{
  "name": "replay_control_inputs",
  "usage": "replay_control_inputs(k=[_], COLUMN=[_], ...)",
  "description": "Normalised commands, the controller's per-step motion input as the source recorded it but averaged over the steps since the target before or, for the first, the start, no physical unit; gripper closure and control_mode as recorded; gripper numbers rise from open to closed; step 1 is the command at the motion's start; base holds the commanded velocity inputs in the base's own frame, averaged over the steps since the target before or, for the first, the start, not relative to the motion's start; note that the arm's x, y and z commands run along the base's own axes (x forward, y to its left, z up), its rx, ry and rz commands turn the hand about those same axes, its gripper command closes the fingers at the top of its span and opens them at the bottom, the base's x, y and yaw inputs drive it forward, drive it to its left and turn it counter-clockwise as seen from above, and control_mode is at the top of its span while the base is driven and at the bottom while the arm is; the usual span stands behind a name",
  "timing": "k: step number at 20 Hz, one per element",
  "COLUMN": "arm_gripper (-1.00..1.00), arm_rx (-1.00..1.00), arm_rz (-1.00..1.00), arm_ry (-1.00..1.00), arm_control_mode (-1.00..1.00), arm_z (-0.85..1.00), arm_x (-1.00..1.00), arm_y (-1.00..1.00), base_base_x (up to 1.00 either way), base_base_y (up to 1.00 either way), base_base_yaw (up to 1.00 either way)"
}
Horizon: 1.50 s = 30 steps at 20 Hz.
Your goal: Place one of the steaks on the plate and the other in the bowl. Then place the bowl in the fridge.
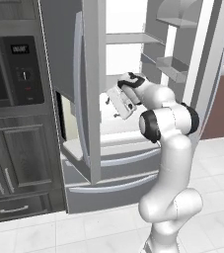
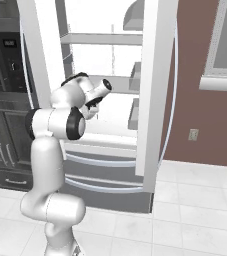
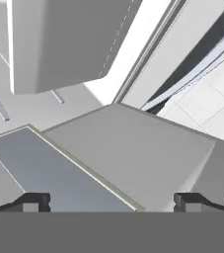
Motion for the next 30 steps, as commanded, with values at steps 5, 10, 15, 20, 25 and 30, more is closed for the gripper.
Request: replay_control_inputs(k=[5,10,15,20,25,30], arm_gripper=[-1.0,-1.0,-1.0,-1.0,-1.0,-1.0], arm_rx=[0.1,0.2,0.21,0.05,0.01,0.0], arm_rz=[0.0,0.0,0.0,0.0,-0.01,-0.02], arm_ry=[0.0,0.16,0.22,0.19,0.12,0.02], arm_control_mode=[-1.0,-1.0,-1.0,-1.0,-1.0,-1.0], arm_z=[-0.3,-0.15,0.0,0.0,0.0,0.0], arm_x=[0.2,0.0,-0.07,-0.32,-0.38,-0.53], arm_y=[0.47,0.26,0.34,0.77,0.93,1.0], base_base_x=[0.0,0.0,0.0,0.0,0.0,0.0], base_base_y=[0.0,0.0,0.0,0.0,0.0,0.0], base_base_yaw=[0.0,0.0,0.0,0.0,0.0,0.0])
